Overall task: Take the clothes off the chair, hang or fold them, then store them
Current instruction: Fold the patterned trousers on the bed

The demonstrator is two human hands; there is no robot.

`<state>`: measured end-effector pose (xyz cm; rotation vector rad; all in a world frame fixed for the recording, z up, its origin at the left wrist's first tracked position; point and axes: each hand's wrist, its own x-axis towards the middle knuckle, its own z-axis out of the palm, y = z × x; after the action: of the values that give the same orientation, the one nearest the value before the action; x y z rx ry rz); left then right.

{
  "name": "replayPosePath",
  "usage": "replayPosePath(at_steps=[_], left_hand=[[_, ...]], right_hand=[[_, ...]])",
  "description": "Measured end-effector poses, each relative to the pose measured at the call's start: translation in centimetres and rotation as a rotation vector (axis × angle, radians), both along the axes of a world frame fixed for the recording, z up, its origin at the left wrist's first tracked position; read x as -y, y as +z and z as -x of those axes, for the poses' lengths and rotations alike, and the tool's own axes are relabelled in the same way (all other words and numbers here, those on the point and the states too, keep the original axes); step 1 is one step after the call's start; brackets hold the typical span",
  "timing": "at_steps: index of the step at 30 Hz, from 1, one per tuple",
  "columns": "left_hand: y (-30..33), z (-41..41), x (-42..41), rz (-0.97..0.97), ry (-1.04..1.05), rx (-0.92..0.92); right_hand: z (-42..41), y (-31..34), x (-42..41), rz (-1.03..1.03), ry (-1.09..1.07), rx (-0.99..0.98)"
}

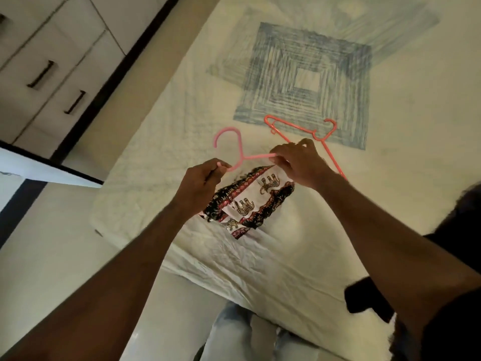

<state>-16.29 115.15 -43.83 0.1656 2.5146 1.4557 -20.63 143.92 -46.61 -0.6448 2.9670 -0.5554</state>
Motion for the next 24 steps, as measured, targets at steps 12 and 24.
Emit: replayPosePath(at_steps=[12,24], left_hand=[[15.5,-5.4,12.1,0.199,0.225,-0.258],[30.9,-18.6,30.0,0.515,0.810,-0.366]], right_hand=[[0.3,15.3,11.3,0.197,0.383,0.024],[-1.8,31.0,32.0,0.376,0.670,-0.188]])
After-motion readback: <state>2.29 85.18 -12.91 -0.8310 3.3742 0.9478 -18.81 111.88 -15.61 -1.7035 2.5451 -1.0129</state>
